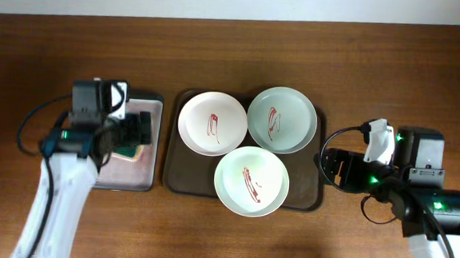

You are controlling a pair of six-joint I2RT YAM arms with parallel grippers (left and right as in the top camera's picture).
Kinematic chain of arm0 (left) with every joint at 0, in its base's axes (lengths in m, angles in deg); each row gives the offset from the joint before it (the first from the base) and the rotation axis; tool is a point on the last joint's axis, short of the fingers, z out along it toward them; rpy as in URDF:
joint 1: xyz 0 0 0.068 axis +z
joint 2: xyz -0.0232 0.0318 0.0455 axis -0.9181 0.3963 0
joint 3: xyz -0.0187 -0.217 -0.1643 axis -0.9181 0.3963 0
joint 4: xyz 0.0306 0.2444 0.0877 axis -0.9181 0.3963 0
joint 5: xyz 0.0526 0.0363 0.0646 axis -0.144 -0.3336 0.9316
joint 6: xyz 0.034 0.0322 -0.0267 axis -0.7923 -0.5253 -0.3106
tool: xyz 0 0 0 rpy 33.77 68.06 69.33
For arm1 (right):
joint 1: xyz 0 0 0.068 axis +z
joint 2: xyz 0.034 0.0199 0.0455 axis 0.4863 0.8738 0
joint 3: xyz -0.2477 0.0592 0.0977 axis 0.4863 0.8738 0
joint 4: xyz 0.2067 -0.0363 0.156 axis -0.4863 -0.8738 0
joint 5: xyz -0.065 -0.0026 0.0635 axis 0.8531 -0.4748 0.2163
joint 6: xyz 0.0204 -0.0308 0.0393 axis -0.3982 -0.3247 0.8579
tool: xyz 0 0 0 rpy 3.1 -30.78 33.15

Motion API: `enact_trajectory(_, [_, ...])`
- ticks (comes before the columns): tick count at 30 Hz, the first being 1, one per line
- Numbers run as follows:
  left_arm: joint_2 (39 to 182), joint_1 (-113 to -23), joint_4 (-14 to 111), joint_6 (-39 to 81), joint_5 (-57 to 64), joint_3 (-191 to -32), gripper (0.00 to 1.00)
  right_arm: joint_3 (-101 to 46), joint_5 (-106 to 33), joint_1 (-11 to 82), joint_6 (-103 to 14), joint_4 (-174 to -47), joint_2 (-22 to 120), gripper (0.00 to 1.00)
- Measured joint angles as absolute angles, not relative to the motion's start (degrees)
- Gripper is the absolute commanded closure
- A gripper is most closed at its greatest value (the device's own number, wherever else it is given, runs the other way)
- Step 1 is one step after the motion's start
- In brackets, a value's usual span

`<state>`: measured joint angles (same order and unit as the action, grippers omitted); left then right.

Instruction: Clean dirty plates on tray and stack at the side

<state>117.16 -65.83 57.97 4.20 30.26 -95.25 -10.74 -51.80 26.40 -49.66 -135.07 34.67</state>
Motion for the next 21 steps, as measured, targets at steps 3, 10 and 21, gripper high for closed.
enact_trajectory(3, [124.30, -64.94, 57.29, 4.20, 30.68, -98.57, 0.10, -10.74, -51.80, 26.40, -49.83, -135.09, 34.91, 0.01])
enact_trajectory(10, [136.91, -64.85, 53.84, 4.28, 31.12, -99.14, 0.16, -10.74, -51.80, 26.40, -49.88, -135.12, 34.91, 0.01])
enact_trajectory(21, [144.74, -64.85, 51.35, 4.63, 34.77, -99.23, 0.58, -10.74, -51.80, 26.40, -49.88, -135.33, 34.91, 0.01])
